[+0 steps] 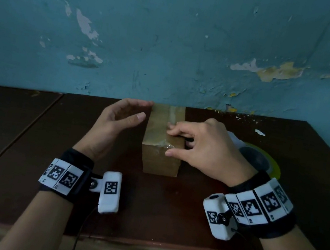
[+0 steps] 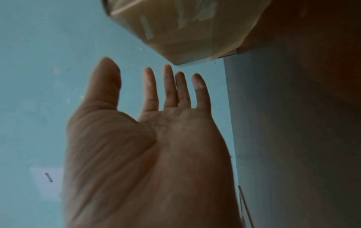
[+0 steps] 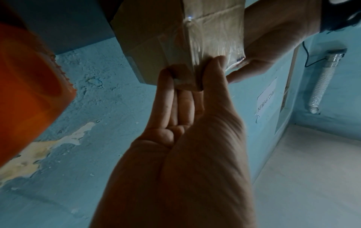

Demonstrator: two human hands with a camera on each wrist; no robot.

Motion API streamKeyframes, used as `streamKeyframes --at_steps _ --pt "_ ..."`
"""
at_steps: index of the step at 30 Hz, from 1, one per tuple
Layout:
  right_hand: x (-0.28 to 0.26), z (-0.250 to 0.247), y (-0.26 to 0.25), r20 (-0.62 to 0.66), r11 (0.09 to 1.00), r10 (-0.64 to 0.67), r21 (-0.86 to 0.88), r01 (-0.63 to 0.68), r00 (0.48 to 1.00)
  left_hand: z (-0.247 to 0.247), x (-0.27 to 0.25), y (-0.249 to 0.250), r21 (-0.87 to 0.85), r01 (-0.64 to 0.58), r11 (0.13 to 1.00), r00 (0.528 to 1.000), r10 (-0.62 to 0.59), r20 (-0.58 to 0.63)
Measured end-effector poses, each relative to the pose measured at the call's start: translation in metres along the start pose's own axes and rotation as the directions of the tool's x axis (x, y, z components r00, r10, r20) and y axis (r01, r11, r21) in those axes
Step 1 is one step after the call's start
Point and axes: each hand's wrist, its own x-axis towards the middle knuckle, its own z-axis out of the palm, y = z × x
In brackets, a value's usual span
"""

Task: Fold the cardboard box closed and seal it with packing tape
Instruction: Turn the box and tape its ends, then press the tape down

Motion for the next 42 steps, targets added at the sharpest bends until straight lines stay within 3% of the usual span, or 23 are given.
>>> streamKeyframes --at_steps 5,12,18,22,25,31,34,37,42 --pt "-0.002 0.000 0.001 -0.021 1.000 -0.024 0.003 0.024 0.999 0.001 0.001 -0.004 0.019 0.054 0.998 0.994 -0.052 -0.094" --pt "-0.003 0.001 0.008 -0.200 0.996 -0.043 0.065 0.058 0.979 -0.001 0.004 -0.008 0.043 0.089 0.995 0.978 -0.079 -0.193" --pt "-0.001 -0.001 0.009 -0.264 0.966 0.051 0.258 0.019 0.963 0.000 0.007 -0.010 0.054 0.138 0.989 0.969 -0.123 -0.214" --pt "-0.001 -0.008 0.006 -0.272 0.899 0.140 0.439 -0.006 0.952 0.006 0.004 -0.007 -0.010 0.202 0.979 0.962 -0.200 -0.187" --pt "-0.001 -0.013 0.003 -0.210 0.758 0.260 0.649 -0.065 0.942 0.011 0.001 -0.002 -0.095 0.245 0.965 0.963 -0.253 -0.093" --pt "-0.001 -0.018 0.003 -0.067 0.500 0.470 0.842 -0.203 0.880 0.007 0.001 0.004 -0.145 0.262 0.954 0.955 -0.278 -0.104" --pt "-0.001 -0.019 0.005 0.054 0.369 0.533 0.883 -0.289 0.844 0.002 0.001 0.006 -0.055 0.239 0.969 0.962 -0.244 -0.119" --pt "-0.001 -0.023 0.006 0.144 0.373 0.524 0.847 -0.379 0.839 -0.004 0.000 0.007 0.018 0.246 0.969 0.964 -0.243 -0.109" --pt "-0.002 -0.026 0.010 0.244 0.556 0.503 0.643 -0.526 0.829 -0.004 -0.005 0.007 0.169 0.211 0.963 0.975 -0.194 -0.113"
